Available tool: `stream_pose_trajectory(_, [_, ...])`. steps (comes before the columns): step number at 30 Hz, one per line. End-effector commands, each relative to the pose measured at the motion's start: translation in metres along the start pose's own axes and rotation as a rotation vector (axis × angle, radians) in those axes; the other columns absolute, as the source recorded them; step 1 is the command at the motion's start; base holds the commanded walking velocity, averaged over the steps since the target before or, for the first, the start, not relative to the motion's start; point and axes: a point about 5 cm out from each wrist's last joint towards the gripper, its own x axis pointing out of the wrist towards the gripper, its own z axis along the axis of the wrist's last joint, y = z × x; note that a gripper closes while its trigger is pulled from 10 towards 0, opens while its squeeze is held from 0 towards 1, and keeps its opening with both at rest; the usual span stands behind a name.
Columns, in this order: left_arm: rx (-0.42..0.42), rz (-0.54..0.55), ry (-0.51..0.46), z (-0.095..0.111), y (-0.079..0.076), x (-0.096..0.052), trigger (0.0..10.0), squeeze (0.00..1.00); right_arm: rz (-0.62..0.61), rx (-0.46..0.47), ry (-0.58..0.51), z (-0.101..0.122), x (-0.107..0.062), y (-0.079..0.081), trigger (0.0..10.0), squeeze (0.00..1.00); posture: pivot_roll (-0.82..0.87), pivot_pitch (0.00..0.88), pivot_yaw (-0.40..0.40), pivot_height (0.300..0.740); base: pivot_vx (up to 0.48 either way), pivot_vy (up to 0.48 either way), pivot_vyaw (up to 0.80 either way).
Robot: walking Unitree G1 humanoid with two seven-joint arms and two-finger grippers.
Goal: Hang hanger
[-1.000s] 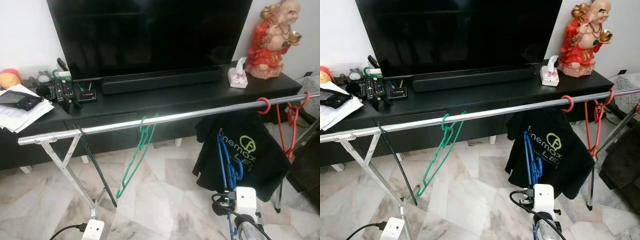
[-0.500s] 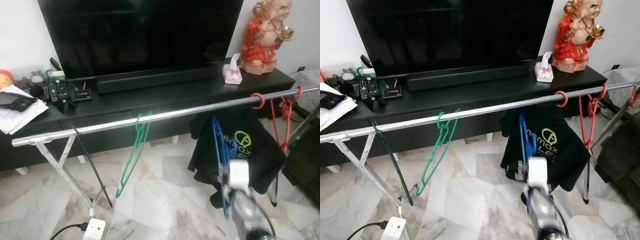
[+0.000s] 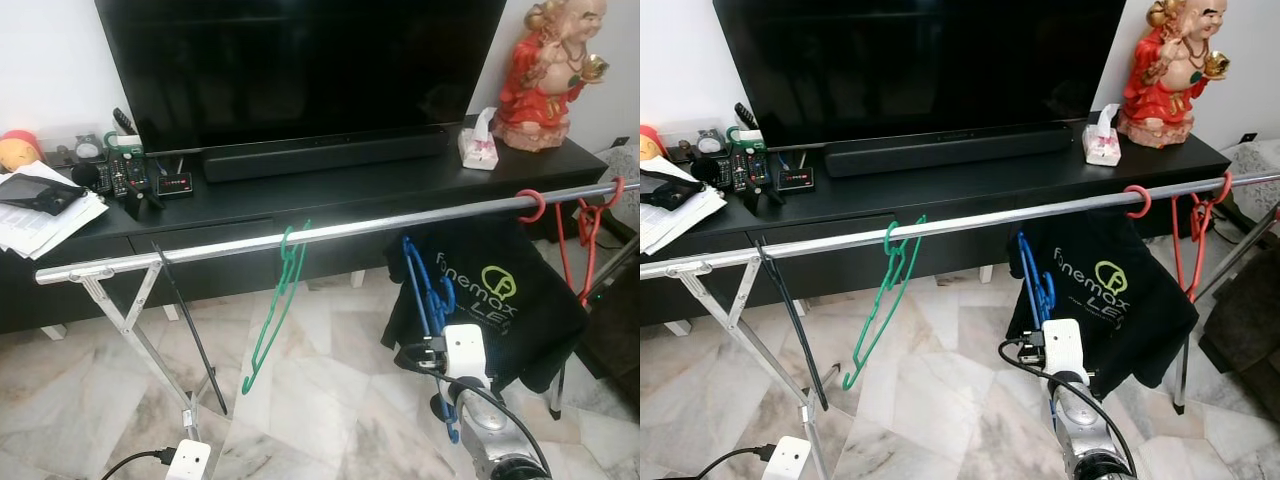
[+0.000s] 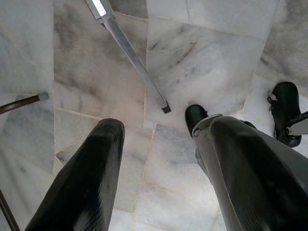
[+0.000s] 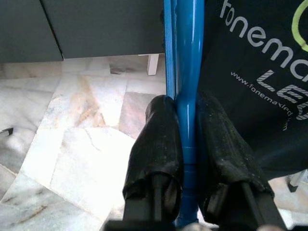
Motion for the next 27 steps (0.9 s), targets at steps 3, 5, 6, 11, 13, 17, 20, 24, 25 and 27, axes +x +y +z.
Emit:
stream_pose_trajectory(3, [0.013,0.004,0.014,-0.003,-0.001,0.0,10.0,0.0,0.021,-0.032,-0.008,0.002,0.0,0.0,10.0,0.0,-0.07,0.0,-0.045,0.74,0.0,0.0,0.0])
stream_pose_trajectory(5, [0.013,0.004,0.013,-0.003,-0.001,0.0,10.0,0.0,0.02,-0.027,-0.007,0.002,0.0,0.001,10.0,0.0,-0.07,0.0,-0.045,0.74,0.0,0.0,0.0])
stream_pose_trajectory(6, [0.012,0.005,0.013,-0.003,-0.001,0.0,10.0,0.0,0.018,-0.019,-0.008,0.002,0.0,0.001,10.0,0.0,-0.07,0.0,-0.045,0.74,0.0,0.0,0.0])
stream_pose_trajectory(11, [0.011,0.005,0.012,-0.003,-0.001,0.0,10.0,0.0,0.0,0.007,-0.022,0.005,0.001,-0.001,10.0,0.0,-0.07,0.0,-0.047,0.74,0.0,0.0,0.0])
stream_pose_trajectory(13, [0.011,0.005,0.012,-0.003,-0.001,-0.001,10.0,0.0,-0.005,0.013,-0.026,0.005,0.001,-0.002,10.0,0.0,-0.07,0.0,-0.047,0.74,0.0,0.0,0.0])
stream_pose_trajectory(17, [0.012,0.007,0.014,-0.004,-0.001,-0.001,10.0,0.0,-0.024,0.054,-0.037,0.007,0.002,-0.004,10.0,0.0,-0.07,0.0,-0.047,0.74,0.0,0.0,0.0])
stream_pose_trajectory(20, [0.008,0.011,0.015,-0.004,-0.001,-0.001,10.0,0.0,-0.043,0.122,-0.054,0.015,0.005,-0.008,10.0,0.0,-0.07,0.0,-0.047,0.74,0.0,0.0,0.0])
stream_pose_trajectory(24, [0.009,0.011,0.014,-0.003,0.0,-0.001,10.0,0.0,-0.031,0.095,-0.074,0.025,0.009,-0.008,10.0,0.0,-0.07,0.0,-0.044,0.74,0.0,0.0,0.0])
stream_pose_trajectory(25, [0.009,0.01,0.013,-0.003,0.0,0.0,10.0,0.0,-0.024,0.089,-0.089,0.031,0.011,-0.008,10.0,0.0,-0.07,0.0,-0.044,0.74,0.0,0.0,0.0])
stream_pose_trajectory(27, [0.003,0.01,0.008,-0.002,0.0,0.0,10.0,0.0,-0.014,0.079,-0.109,0.037,0.013,-0.008,10.0,0.0,-0.07,0.0,-0.044,0.74,0.0,0.0,0.0])
